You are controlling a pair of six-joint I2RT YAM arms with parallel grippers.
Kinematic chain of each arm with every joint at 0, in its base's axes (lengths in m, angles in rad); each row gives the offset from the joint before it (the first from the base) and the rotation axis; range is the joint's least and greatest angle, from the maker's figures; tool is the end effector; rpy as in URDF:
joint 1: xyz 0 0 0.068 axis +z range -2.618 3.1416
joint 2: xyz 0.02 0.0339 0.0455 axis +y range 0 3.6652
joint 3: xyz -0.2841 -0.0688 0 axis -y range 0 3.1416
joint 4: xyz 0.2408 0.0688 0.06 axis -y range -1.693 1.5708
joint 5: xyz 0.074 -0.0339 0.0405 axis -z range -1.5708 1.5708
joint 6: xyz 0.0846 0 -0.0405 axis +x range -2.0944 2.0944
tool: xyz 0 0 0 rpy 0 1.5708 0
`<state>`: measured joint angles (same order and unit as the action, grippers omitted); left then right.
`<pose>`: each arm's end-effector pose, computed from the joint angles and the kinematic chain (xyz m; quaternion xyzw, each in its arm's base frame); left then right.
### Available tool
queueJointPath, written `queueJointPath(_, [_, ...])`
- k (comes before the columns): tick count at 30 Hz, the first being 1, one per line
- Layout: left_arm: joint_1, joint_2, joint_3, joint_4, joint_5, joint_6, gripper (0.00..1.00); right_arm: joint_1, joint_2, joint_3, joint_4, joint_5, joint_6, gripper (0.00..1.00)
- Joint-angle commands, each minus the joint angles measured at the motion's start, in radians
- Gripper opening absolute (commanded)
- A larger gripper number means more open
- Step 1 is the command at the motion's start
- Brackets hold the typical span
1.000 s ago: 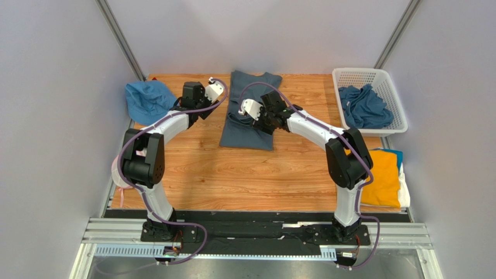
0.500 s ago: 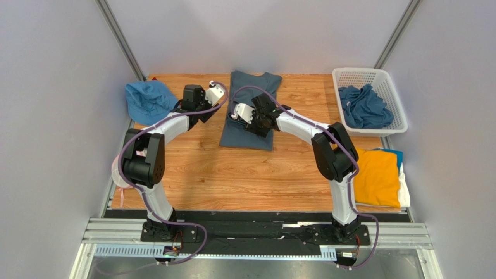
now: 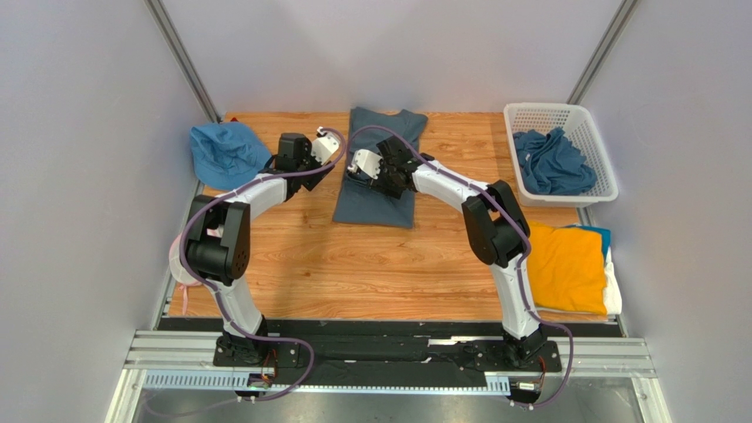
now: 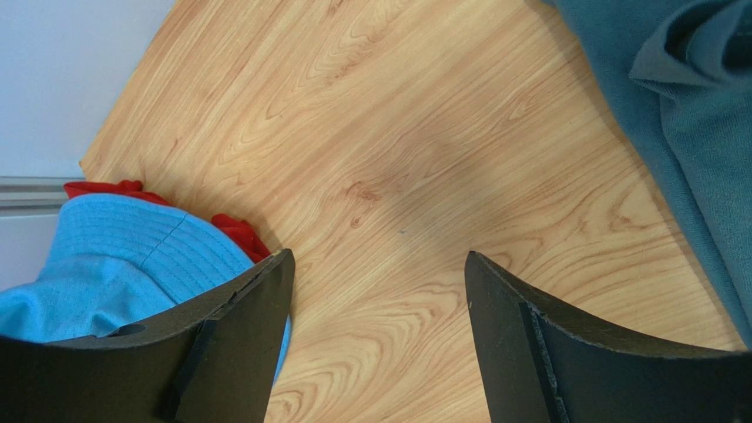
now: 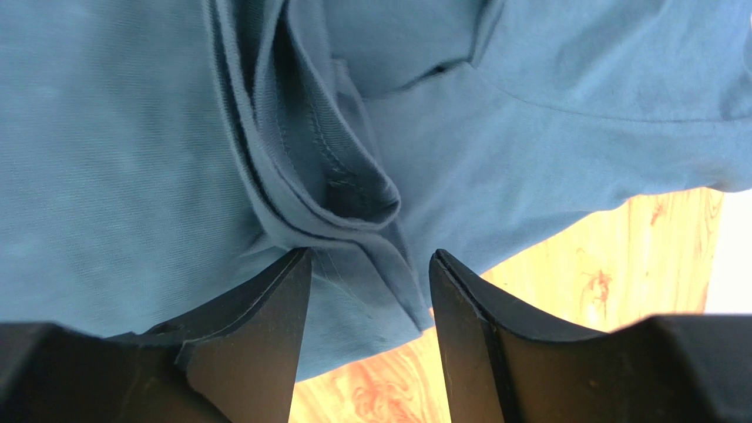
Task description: Fold and stack the t-shirts
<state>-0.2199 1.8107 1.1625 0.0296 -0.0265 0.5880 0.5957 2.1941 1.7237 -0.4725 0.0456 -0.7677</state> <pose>0.4347 -0.0949 0.2000 0.3437 0.8196 0.0954 0.4484 0.4333 0.2890 0.1602 -0.5937 0.7428 -0.0481 0.3057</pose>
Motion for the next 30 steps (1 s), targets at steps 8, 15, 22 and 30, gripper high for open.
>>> queueJointPath(8, [0.007,-0.056,-0.026,0.053,0.02,-0.025,0.8,-0.063,0.052,0.123,0.026,0.096,-0.067,0.56])
queueJointPath(15, [0.004,-0.085,-0.015,0.014,0.017,-0.033,0.8,-0.089,0.041,0.137,0.02,0.129,-0.082,0.56])
queueJointPath(22, [-0.056,-0.177,0.028,-0.169,0.138,-0.048,0.8,-0.088,-0.04,0.088,-0.027,0.102,-0.024,0.57])
queueJointPath(30, [-0.099,-0.172,0.135,-0.453,0.336,-0.05,0.8,-0.062,-0.281,-0.178,-0.045,0.056,0.067,0.59])
